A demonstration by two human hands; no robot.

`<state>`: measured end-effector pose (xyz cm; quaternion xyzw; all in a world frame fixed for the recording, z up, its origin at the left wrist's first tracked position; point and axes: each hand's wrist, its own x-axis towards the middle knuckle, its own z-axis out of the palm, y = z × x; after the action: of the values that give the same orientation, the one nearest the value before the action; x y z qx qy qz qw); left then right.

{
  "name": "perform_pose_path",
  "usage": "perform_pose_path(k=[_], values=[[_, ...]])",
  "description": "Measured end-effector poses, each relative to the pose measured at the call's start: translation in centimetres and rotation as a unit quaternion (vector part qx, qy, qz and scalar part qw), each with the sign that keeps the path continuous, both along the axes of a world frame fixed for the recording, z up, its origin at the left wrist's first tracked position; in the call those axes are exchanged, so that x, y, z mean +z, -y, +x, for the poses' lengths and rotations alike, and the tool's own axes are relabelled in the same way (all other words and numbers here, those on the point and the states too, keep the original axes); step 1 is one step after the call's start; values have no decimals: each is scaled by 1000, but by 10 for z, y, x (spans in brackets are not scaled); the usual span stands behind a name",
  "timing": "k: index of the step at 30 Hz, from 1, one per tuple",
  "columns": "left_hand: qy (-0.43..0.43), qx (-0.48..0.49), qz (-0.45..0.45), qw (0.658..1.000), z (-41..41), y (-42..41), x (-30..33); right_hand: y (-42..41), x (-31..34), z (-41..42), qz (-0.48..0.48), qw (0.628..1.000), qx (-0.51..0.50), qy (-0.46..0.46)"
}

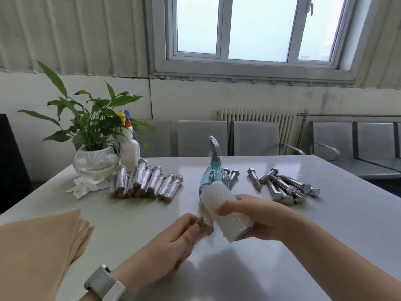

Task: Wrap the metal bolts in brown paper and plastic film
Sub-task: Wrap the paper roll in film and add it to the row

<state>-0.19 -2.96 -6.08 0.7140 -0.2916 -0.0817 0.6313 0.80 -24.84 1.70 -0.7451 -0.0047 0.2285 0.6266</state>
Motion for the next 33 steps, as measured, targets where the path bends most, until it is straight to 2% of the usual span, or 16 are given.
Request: perform_pose_path(k=[4,10,14,17,20,22,24,29,31,33], values=[[-41,-29,4,999,14,-6,-5,-2,6,7,-32,996,56,57],[-89,-21,8,996,17,-10,-6,-11,17,10,-186,971,42,147],[-22,67,66,995,15,-9,-6,-21,12,10,-181,968,40,167],[-21,95,44,994,12,-8,-3,-28,12,9,-176,963,43,200],[-65,126,-9,990,12,-4,0,-38,15,9,-143,951,56,270],[-113,145,-43,982,12,-1,2,-45,14,8,-198,914,27,354],[-155,159,-82,972,13,1,6,-53,7,8,-292,846,-5,446],[-248,160,-181,938,12,-7,13,-83,-28,1,-343,714,-70,607],[-272,154,-203,928,12,-8,15,-87,-39,2,-341,680,-68,646],[-291,149,-231,917,14,-10,16,-88,-46,4,-336,666,-62,663]])
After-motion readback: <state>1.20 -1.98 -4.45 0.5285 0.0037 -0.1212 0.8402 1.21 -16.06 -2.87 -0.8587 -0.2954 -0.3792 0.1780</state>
